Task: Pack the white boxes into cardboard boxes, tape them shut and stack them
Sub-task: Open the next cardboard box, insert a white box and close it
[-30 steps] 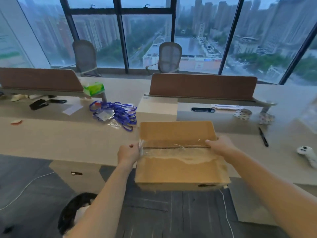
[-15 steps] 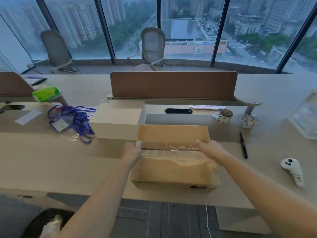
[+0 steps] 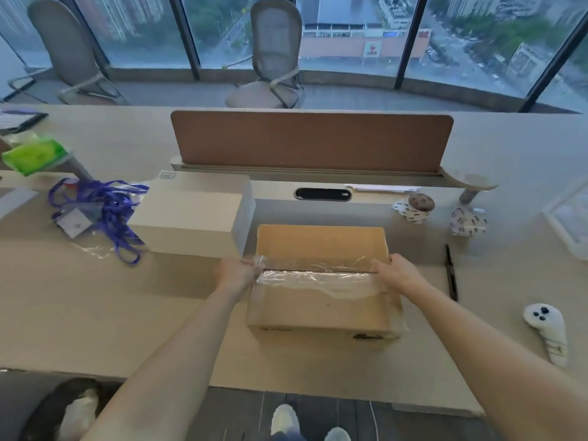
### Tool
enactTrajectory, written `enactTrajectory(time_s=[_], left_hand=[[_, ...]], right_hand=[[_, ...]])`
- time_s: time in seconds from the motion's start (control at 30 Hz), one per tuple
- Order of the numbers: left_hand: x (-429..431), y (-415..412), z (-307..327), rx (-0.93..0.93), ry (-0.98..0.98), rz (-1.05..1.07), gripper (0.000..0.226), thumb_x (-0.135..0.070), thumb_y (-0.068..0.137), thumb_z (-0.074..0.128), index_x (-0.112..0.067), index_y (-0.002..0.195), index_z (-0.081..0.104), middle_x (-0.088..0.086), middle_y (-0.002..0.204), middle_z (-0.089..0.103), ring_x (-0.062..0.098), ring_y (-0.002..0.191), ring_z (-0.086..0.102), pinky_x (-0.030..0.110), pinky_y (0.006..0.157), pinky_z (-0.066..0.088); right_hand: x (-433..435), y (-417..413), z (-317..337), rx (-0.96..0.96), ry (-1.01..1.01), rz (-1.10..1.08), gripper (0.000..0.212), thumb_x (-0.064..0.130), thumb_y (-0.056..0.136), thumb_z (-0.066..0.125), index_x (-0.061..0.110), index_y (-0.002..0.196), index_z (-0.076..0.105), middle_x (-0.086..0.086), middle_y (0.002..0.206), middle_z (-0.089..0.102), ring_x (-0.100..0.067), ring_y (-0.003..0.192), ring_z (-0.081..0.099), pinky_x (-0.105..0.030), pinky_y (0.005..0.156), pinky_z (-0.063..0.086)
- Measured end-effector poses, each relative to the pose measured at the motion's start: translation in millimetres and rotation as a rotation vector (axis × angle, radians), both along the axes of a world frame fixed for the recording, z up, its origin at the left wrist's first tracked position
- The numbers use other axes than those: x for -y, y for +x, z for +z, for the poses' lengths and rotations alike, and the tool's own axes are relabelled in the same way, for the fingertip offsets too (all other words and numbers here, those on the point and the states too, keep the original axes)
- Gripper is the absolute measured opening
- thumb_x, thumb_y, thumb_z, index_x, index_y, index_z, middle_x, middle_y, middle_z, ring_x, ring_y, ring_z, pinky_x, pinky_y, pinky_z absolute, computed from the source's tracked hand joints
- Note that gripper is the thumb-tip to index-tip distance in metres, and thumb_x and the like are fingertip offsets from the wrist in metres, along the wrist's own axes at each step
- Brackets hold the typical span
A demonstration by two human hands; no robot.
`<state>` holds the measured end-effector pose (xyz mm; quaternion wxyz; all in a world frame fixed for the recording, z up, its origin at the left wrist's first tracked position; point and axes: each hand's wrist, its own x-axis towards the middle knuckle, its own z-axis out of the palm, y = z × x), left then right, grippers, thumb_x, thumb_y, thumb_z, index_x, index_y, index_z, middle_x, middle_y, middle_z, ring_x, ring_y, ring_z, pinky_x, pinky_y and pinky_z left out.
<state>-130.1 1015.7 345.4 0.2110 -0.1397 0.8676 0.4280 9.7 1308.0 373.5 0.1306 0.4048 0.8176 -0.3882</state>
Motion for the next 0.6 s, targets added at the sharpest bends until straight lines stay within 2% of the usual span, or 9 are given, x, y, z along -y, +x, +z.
enactTrajectory(time_s=[0.07,0.1,0.17,0.2,0.27,0.33,0.43,0.53,0.6], left_hand=[[5.2,-0.8,10.6,-0.026,0.010,-0.077,0.015,-0.024,0.074,0.087,-0.019,0.081,0.074,0.005,0.080,0.076,0.021,0.073,0.071,0.037,0.081,0.060],[5.7,-1.0,15.3,-0.051,-0.014,-0.129,0.012,-0.024,0.077,0.085,-0.020,0.076,0.073,0.002,0.074,0.074,0.019,0.072,0.070,0.035,0.075,0.060],[3.0,-0.2,22.4,-0.093,-0.129,-0.240,0.020,-0.025,0.082,0.078,-0.019,0.065,0.072,-0.003,0.063,0.068,0.016,0.069,0.064,0.029,0.061,0.052],[1.2,0.9,26.2,-0.107,-0.163,-0.265,0.022,-0.025,0.083,0.077,-0.016,0.064,0.072,-0.002,0.062,0.066,0.017,0.067,0.059,0.033,0.059,0.048],[0.6,0.5,29.7,-0.114,-0.131,-0.232,0.020,-0.026,0.083,0.077,-0.011,0.069,0.076,0.003,0.068,0.067,0.019,0.070,0.057,0.035,0.064,0.048],[3.3,-4.3,34.8,-0.082,0.038,-0.126,0.015,-0.025,0.083,0.078,-0.012,0.077,0.074,-0.001,0.071,0.066,0.019,0.075,0.059,0.030,0.064,0.045],[4.7,-16.9,42.6,0.071,0.364,0.003,0.020,-0.032,0.088,0.074,-0.014,0.086,0.066,0.000,0.075,0.063,0.015,0.068,0.055,0.026,0.062,0.045],[-0.3,-32.0,52.1,0.310,0.608,0.010,0.032,-0.038,0.100,0.055,-0.017,0.075,0.056,-0.002,0.061,0.055,0.012,0.052,0.044,0.022,0.048,0.033],[-10.4,-39.4,60.1,0.354,0.683,0.056,0.037,-0.033,0.103,0.047,-0.017,0.070,0.053,-0.003,0.053,0.050,0.010,0.046,0.040,0.021,0.044,0.028]], right_hand=[[3.9,-5.2,9.8,0.052,0.040,0.030,0.043,0.045,0.098,0.048,0.007,0.113,0.063,-0.009,0.108,0.067,-0.026,0.094,0.061,-0.034,0.079,0.047],[5.5,-7.5,13.9,0.063,0.058,0.025,0.042,0.044,0.098,0.048,0.006,0.108,0.063,-0.008,0.101,0.067,-0.024,0.088,0.061,-0.033,0.074,0.046],[6.9,-11.6,18.7,0.075,0.096,0.008,0.034,0.039,0.099,0.049,0.009,0.089,0.060,-0.004,0.085,0.062,-0.020,0.076,0.057,-0.032,0.066,0.044],[6.5,-13.3,20.7,0.067,0.107,-0.012,0.031,0.037,0.098,0.049,0.011,0.082,0.056,-0.003,0.080,0.059,-0.019,0.073,0.054,-0.031,0.063,0.042],[0.6,-17.4,20.1,0.040,0.068,-0.072,0.030,0.035,0.096,0.052,0.010,0.080,0.051,-0.002,0.075,0.053,-0.020,0.068,0.050,-0.029,0.060,0.040],[-8.0,-23.7,24.9,-0.036,-0.048,-0.164,0.028,0.032,0.093,0.056,0.007,0.083,0.049,-0.007,0.076,0.050,-0.023,0.068,0.047,-0.033,0.061,0.040],[-26.9,-36.2,37.5,-0.101,-0.120,-0.234,0.023,0.023,0.093,0.059,0.000,0.096,0.060,-0.015,0.084,0.061,-0.024,0.070,0.056,-0.033,0.062,0.047],[-39.7,-46.4,55.1,-0.142,-0.234,-0.212,0.018,0.022,0.097,0.060,0.006,0.089,0.063,-0.009,0.074,0.060,-0.019,0.063,0.054,-0.029,0.060,0.045],[-47.6,-48.3,61.7,-0.120,-0.313,-0.201,0.025,0.030,0.098,0.059,0.012,0.080,0.059,-0.004,0.066,0.054,-0.017,0.061,0.050,-0.030,0.061,0.042]])
